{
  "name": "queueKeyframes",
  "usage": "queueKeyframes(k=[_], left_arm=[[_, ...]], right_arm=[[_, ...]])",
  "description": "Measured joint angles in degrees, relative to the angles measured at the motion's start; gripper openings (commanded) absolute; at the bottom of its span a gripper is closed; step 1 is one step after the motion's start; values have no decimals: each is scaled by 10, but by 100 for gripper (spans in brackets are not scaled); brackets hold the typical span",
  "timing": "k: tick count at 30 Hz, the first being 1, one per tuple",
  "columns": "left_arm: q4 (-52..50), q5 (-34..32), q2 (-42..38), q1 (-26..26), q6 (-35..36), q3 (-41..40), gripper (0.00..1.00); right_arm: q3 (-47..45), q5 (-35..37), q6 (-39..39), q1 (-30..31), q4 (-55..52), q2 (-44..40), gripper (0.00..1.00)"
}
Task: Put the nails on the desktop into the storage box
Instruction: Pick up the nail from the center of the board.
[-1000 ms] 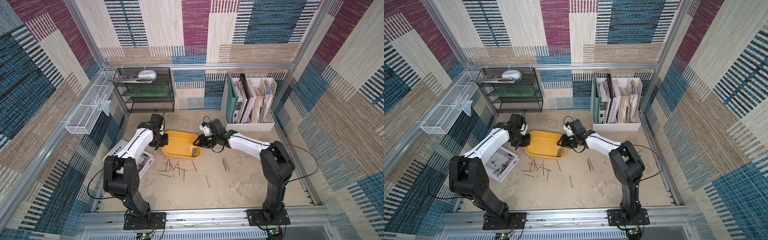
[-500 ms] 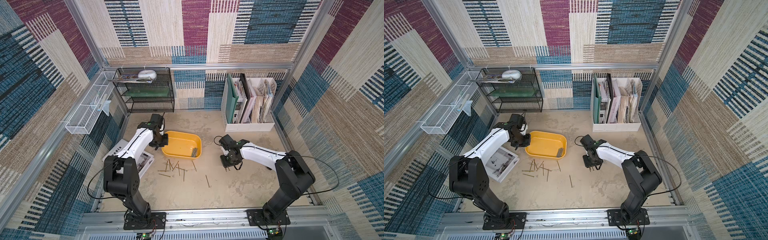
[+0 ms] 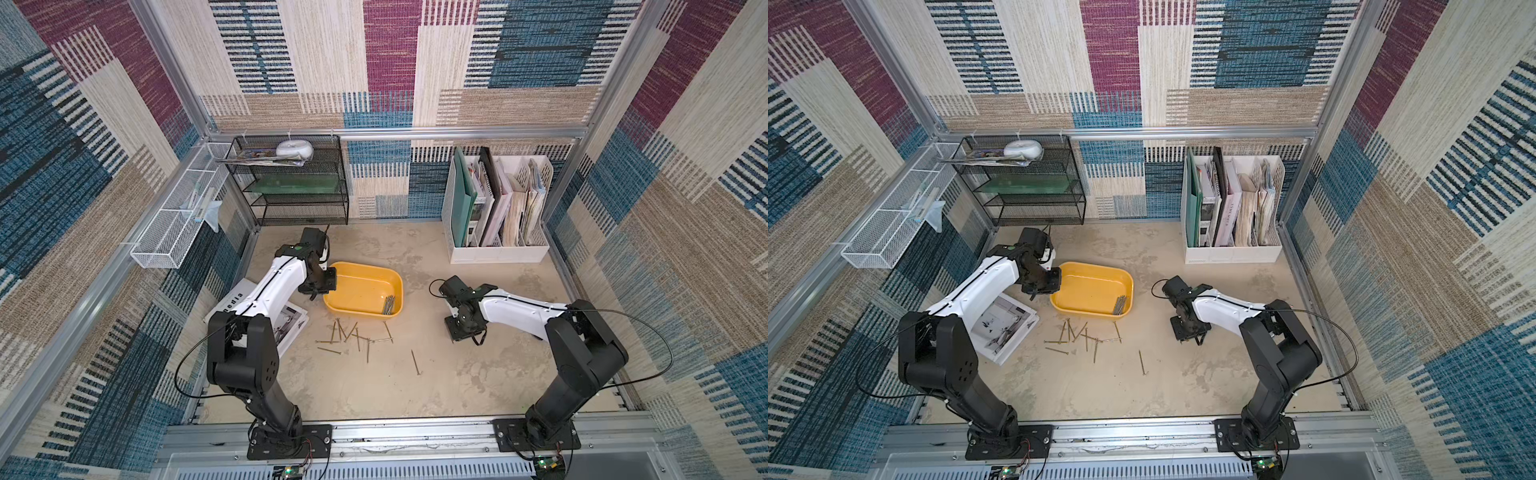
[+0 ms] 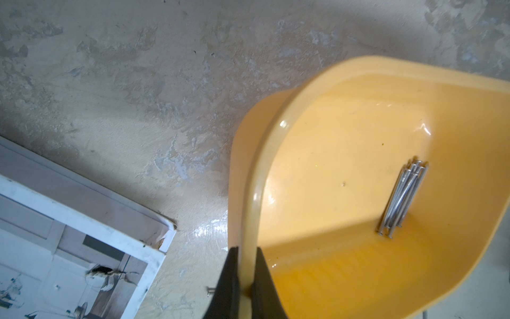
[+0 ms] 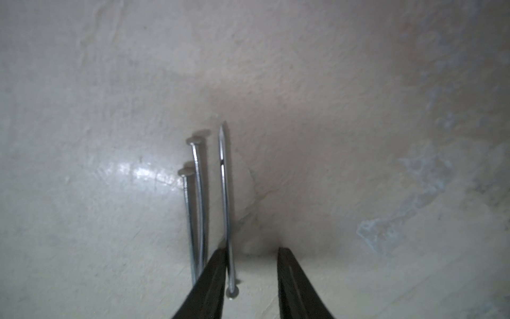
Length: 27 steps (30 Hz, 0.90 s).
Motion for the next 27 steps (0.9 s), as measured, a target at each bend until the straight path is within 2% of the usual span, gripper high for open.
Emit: queueKeyframes(k=[2, 5, 8, 17, 20, 24, 27], left_arm=[[0, 0, 0, 0, 0, 0, 0], [0, 0, 0, 0, 0, 0, 0], [0, 0, 0, 0, 0, 0, 0], [0, 0, 0, 0, 0, 0, 0], [0, 0, 0, 0, 0, 0, 0], [0, 0, 0, 0, 0, 0, 0], [0, 0, 0, 0, 0, 0, 0]], right_arm=[[0, -1, -1, 0, 2, 8, 26], [2, -13, -3, 1, 0, 16, 10], [8, -23, -5, 1, -4, 24, 0], [31, -23, -6, -18, -23, 6, 0], [87, -15, -7, -29, -44, -35, 0], [171, -67, 4, -28, -21, -64, 0], [196, -132, 31, -26, 27, -61, 0]])
